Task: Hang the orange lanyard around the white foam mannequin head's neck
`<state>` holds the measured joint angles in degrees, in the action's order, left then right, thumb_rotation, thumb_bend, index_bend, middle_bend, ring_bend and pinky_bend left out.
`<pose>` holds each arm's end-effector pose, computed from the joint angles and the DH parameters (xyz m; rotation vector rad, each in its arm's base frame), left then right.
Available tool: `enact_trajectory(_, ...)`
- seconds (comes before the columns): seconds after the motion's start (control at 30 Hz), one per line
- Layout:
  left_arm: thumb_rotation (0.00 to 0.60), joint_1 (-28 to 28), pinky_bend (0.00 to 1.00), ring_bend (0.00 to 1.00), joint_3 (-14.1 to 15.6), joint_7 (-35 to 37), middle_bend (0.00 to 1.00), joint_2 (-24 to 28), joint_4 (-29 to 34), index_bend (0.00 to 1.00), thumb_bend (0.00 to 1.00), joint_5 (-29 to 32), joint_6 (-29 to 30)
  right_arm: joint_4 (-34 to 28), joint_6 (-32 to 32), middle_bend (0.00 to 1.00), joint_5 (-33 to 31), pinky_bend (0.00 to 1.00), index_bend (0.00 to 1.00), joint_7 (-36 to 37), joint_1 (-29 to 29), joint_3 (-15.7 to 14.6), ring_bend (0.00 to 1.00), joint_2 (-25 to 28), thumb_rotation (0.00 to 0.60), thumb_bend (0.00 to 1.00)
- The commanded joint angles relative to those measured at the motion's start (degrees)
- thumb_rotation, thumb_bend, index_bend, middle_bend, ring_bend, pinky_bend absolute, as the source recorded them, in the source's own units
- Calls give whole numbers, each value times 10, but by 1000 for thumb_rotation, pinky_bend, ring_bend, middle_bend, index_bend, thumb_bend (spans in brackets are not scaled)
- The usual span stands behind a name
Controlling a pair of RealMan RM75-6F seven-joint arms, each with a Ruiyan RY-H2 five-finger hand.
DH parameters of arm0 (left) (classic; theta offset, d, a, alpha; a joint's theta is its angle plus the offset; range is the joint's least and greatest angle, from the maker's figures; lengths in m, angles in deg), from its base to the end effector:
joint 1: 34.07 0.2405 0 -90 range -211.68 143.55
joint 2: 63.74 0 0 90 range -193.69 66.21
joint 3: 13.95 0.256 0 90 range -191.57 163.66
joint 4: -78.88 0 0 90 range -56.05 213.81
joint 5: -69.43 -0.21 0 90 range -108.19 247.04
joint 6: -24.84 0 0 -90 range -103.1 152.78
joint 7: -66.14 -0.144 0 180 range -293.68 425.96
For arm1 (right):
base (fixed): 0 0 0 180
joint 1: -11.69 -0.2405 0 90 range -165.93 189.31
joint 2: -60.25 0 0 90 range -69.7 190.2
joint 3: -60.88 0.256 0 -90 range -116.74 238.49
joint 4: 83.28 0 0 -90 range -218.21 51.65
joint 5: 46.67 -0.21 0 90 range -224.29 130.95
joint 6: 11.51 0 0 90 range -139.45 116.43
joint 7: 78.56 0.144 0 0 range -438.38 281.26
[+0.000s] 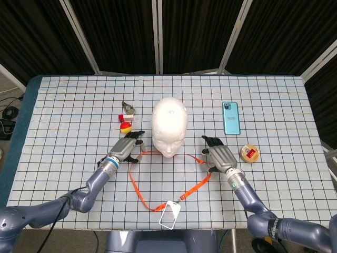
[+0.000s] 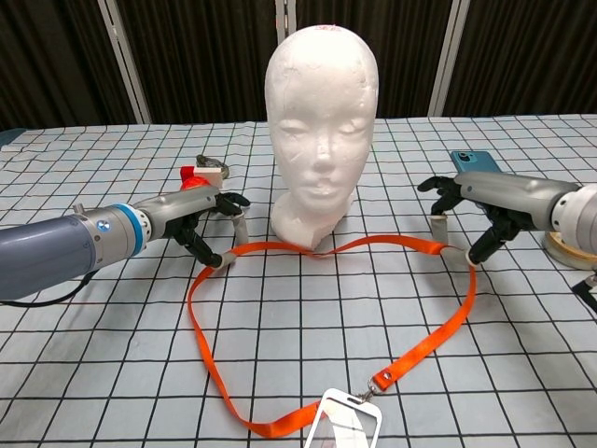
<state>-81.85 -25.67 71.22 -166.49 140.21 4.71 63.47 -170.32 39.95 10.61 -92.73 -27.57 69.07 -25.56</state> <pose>-0.1566 0.3710 -0.0941 -1.8602 -1.3867 -0.9176 -0.1864 -0.3279 -0.0141 1.7941 -1.2193 0.8389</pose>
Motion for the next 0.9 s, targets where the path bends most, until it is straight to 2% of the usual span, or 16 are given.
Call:
enact_trajectory(0.03, 600, 0, 0, 0, 1, -4, 0, -1, -1, 468, 440, 2, -2, -1, 0, 15, 0, 0, 731, 0, 0, 0, 0, 1, 600, 460)
enact_trajectory(0.27, 600, -1, 0, 0, 1, -15, 0, -4, -5, 514, 477, 9, -2, -5, 2, 15, 4, 0, 731, 0, 1, -1, 0, 3, 600, 460)
enact_trajectory(0.53, 600, 0, 0, 0, -1, -17, 0, -11, -8, 614, 505, 14, 2, -4, 3, 15, 13, 0, 731, 10, 5, -3, 0, 2, 600, 460)
enact_trajectory(0.9, 600, 20, 0, 0, 10, 0, 0, 14, 32, 651, 508, -28, 42, -20, 18, 16, 55, 0, 736, 20, 17, -15, 0, 17, 600, 459)
